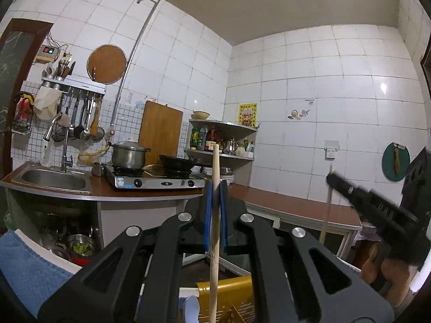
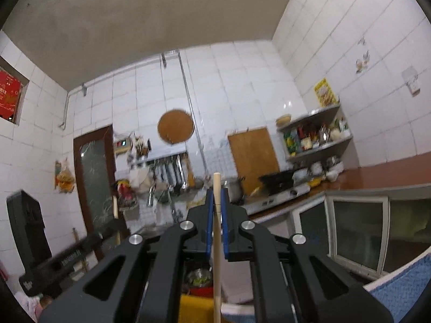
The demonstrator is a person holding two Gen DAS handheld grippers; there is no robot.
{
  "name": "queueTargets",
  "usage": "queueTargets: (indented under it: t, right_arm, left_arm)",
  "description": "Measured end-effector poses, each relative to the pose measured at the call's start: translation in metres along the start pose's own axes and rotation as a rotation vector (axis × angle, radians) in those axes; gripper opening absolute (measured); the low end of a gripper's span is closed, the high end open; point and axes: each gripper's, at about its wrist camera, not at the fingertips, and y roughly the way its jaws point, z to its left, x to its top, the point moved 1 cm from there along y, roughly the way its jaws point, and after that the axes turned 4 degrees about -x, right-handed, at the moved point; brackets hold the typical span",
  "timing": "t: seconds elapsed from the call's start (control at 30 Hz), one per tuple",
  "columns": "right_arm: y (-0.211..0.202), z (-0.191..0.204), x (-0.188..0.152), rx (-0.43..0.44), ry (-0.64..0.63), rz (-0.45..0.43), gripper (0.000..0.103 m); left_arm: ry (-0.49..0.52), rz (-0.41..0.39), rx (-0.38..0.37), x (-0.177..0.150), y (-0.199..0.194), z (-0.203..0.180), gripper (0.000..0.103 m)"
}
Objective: Organize utensils
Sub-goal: 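Lift the chopsticks with both tools and carry them over the yellow caddy, then open both tools to drop the chopsticks into the yellow caddy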
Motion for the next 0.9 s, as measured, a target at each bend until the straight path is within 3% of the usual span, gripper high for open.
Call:
queueTargets:
  t: [0.27,0.63,0.9]
  right_arm:
    - [0.004,-0.006,-0.027,0.013,-0.042,0.087,0.006]
    - [0.003,0.007,-0.049,0.057,-0.170,0.226,0.006]
    - [0.005,0.008,-0.071,0.026,-0.238,0.364,0.006]
  left_arm:
    - [-0.024,-0.009,0.020,-0.001,-0.003,0.007,0.004]
    - [0.043,-0.004,0.071,-0.002,0.000,0.001,0.005]
    - [0.072,0.059,0.119,0.001,0.005,0.000,0.005]
